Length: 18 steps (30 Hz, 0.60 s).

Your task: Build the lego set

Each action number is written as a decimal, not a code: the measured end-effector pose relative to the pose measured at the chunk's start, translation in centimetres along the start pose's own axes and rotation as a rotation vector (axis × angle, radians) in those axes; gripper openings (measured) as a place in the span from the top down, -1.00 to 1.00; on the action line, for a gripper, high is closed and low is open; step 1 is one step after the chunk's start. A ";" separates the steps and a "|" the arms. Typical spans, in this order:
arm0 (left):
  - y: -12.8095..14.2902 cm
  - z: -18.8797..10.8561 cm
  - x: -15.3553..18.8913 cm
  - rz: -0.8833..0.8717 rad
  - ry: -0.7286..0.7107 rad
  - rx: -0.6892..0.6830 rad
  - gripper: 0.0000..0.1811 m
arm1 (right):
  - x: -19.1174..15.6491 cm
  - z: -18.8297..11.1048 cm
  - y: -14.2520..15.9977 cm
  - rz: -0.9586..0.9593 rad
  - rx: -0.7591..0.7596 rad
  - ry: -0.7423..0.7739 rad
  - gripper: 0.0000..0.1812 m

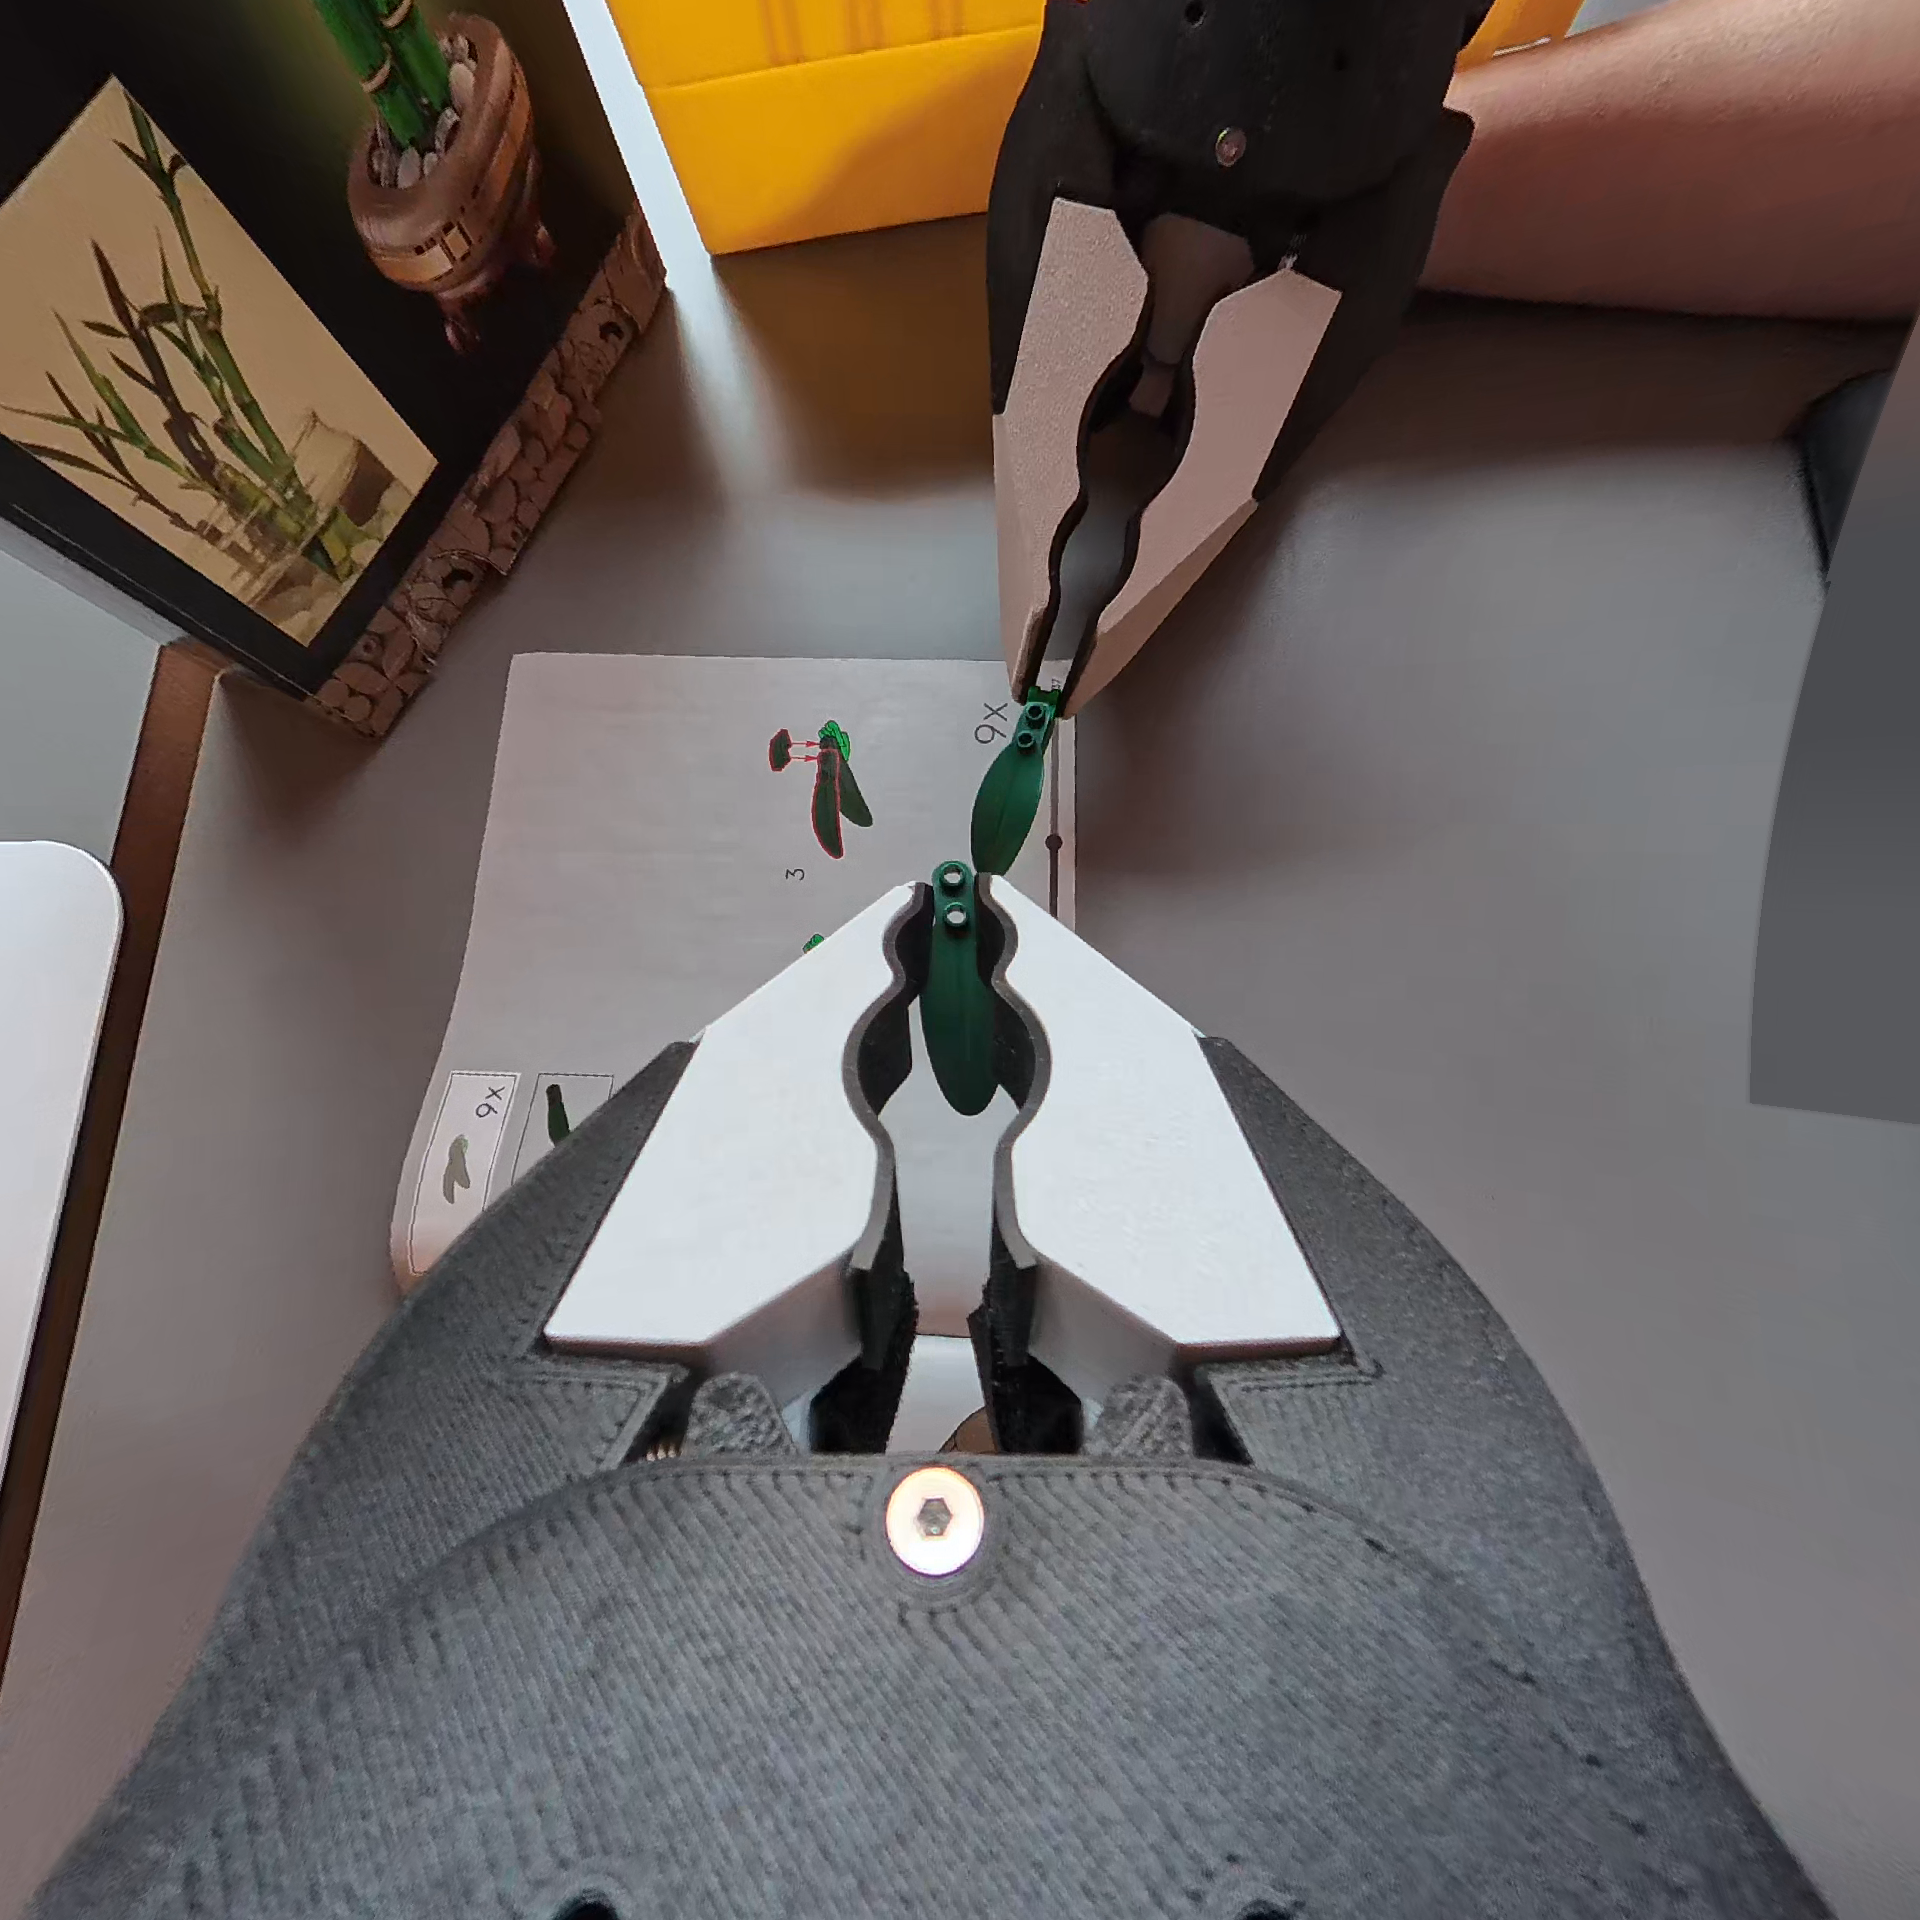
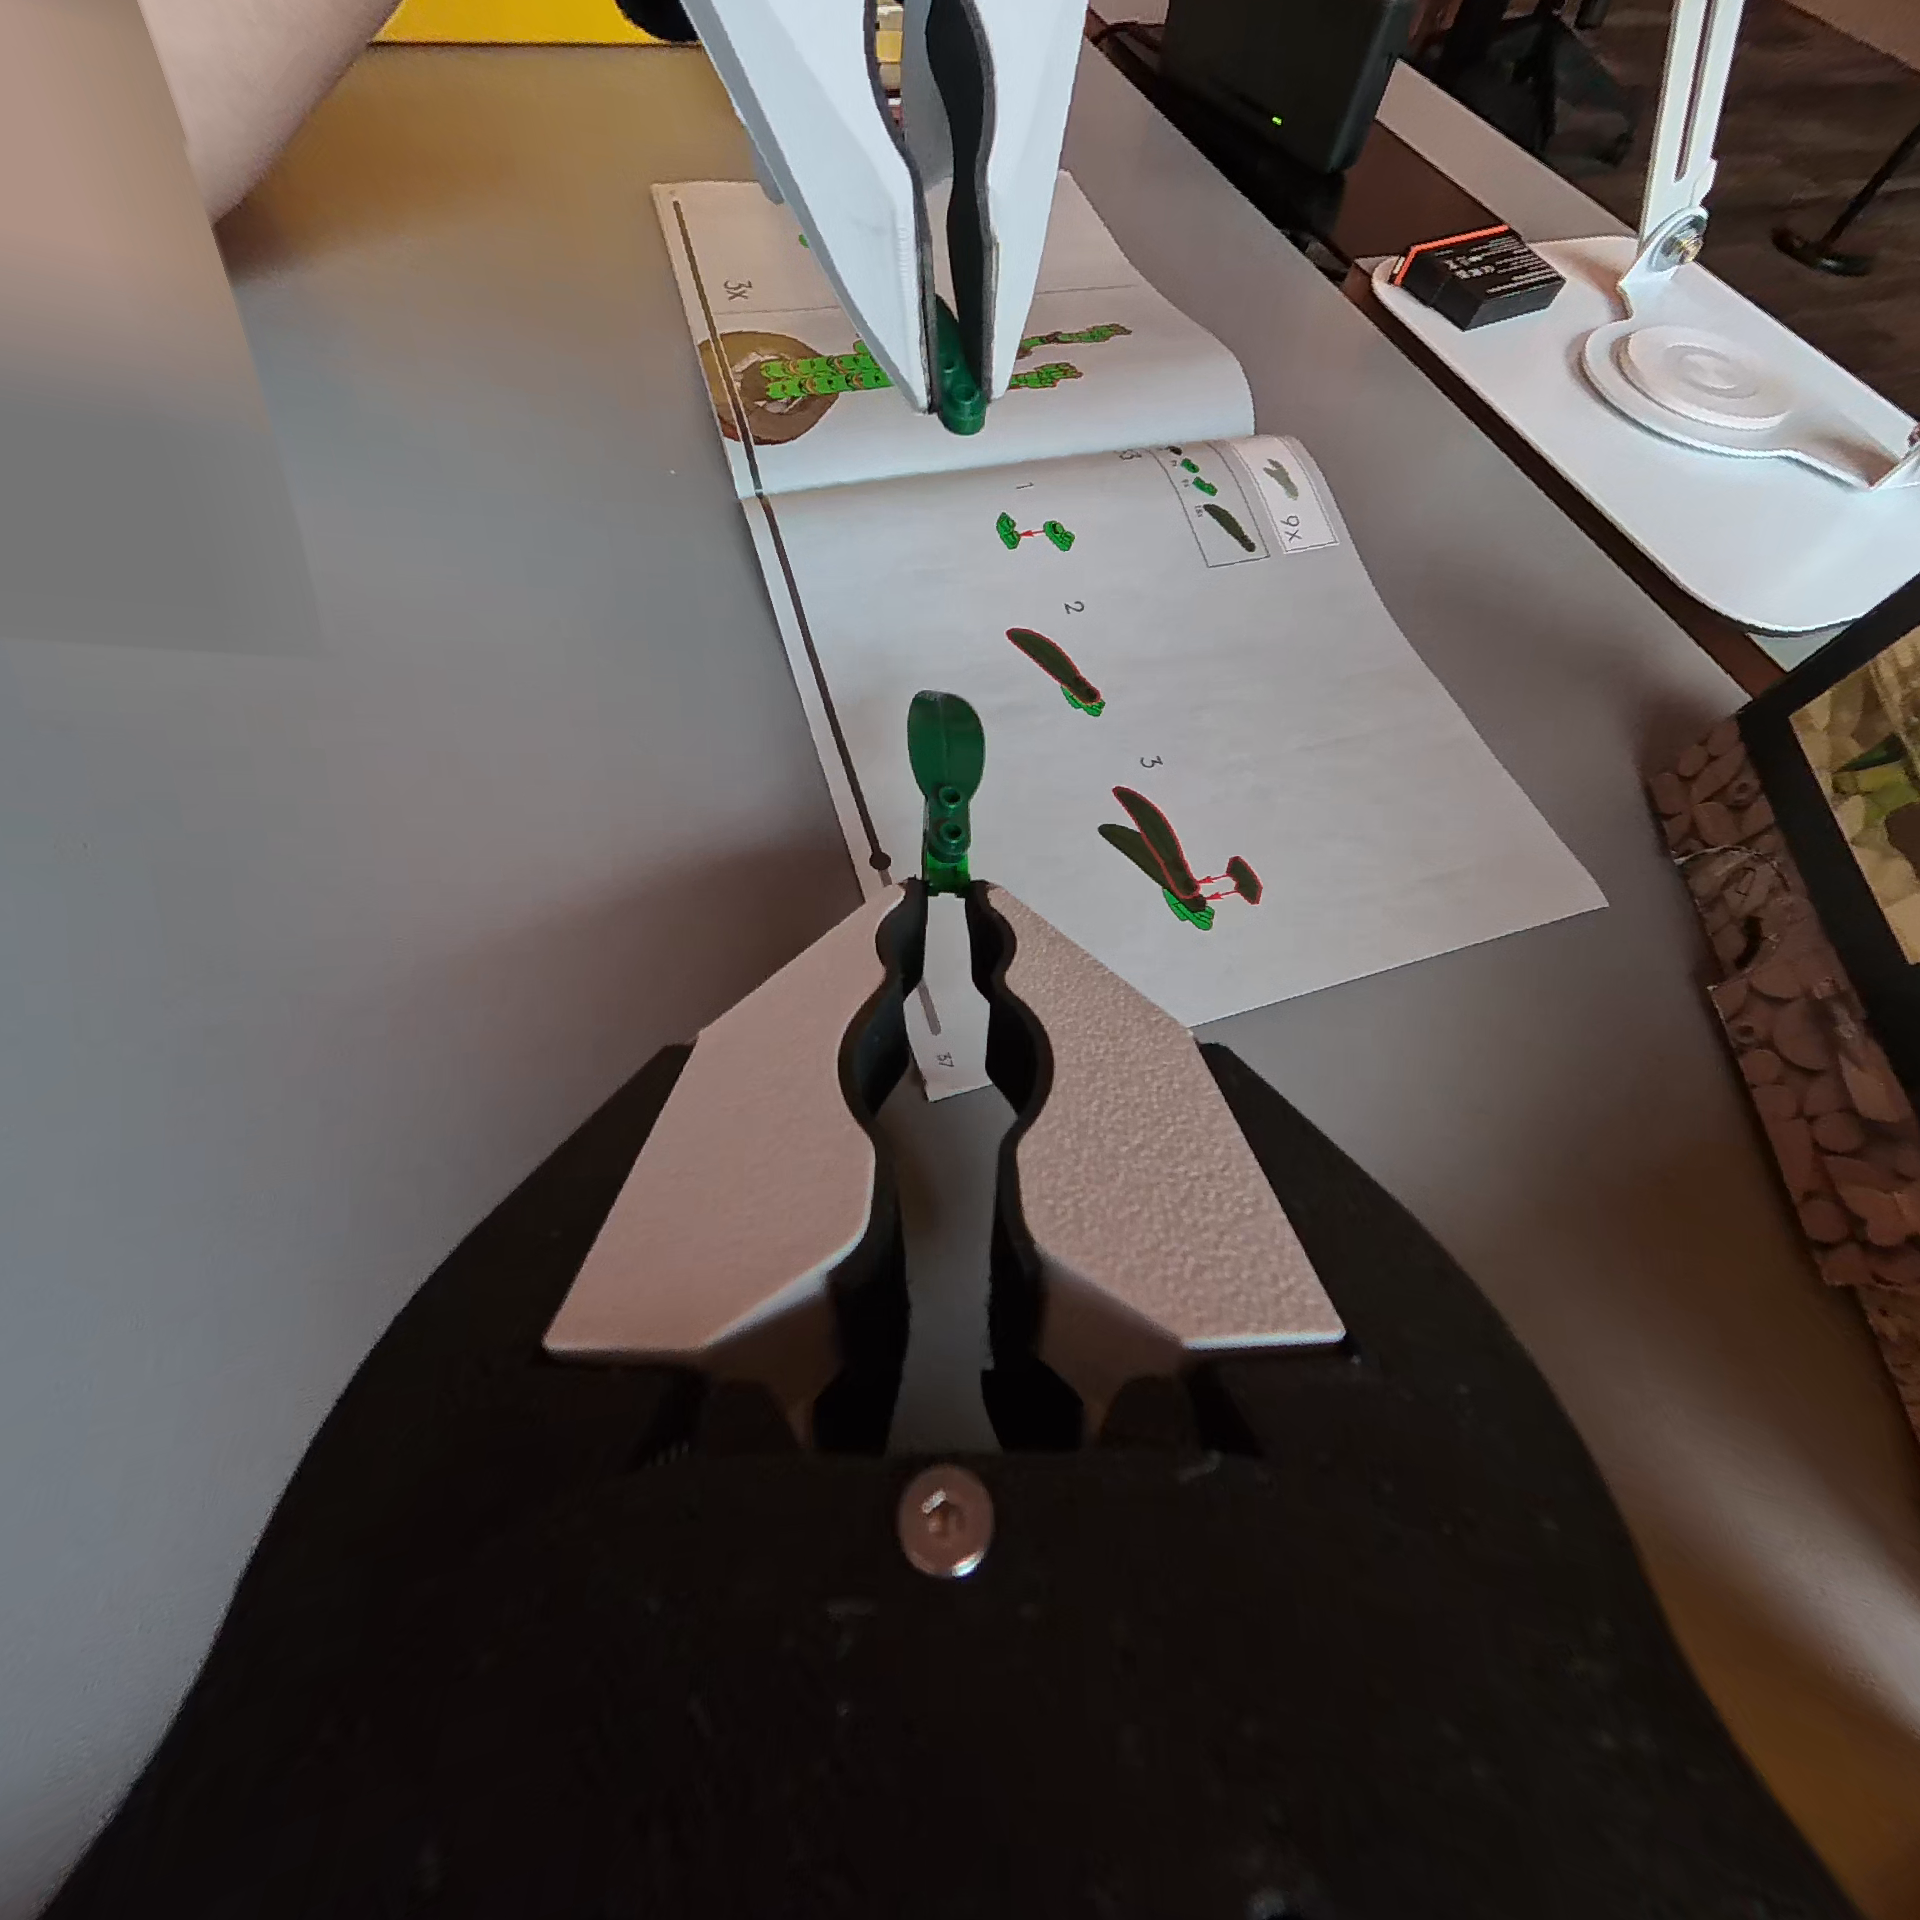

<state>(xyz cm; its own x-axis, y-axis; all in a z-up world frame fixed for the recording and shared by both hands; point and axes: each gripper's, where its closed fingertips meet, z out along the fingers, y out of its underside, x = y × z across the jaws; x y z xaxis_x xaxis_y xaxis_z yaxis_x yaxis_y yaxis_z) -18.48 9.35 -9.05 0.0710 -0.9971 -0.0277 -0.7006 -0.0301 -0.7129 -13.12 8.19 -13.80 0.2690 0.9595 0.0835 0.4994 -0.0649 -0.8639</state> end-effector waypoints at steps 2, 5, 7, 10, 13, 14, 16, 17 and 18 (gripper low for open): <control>0.0 0.0 0.0 0.001 0.001 0.000 0.93 | -0.1 0.1 0.1 -0.003 -0.005 -0.001 0.93; 0.0 0.0 0.0 0.001 0.001 -0.003 0.93 | -0.1 0.1 0.1 -0.006 -0.008 -0.002 0.93; 0.1 0.0 0.0 -0.001 0.002 -0.002 0.93 | -0.1 0.1 0.1 -0.005 -0.006 -0.003 0.93; 0.0 -0.1 0.0 0.000 0.002 -0.002 0.93 | -0.2 0.0 0.0 -0.005 -0.001 -0.006 0.93; 0.0 -0.1 0.1 0.003 0.003 -0.001 0.93 | -0.3 0.0 0.0 -0.003 0.001 -0.013 0.93; 0.0 -0.1 0.1 0.004 0.004 -0.001 0.93 | -0.3 0.0 0.0 -0.003 0.000 -0.014 0.93; 0.1 0.0 0.1 0.005 0.006 -0.004 0.93 | -0.3 0.0 0.0 -0.005 0.000 -0.013 0.93; 0.1 0.0 0.2 0.006 0.009 -0.004 0.93 | -0.3 0.0 0.0 -0.005 -0.001 -0.014 0.93; 0.1 0.0 0.2 0.007 0.010 -0.006 0.93 | -0.3 0.0 0.0 -0.005 -0.001 -0.014 0.93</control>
<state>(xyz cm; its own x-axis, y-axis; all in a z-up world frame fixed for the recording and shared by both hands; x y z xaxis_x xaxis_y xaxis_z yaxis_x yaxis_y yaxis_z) -18.52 9.14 -9.16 0.0588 -0.9979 -0.0257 -0.7052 -0.0233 -0.7086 -13.22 7.93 -13.84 0.2553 0.9635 0.0807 0.5012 -0.0605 -0.8632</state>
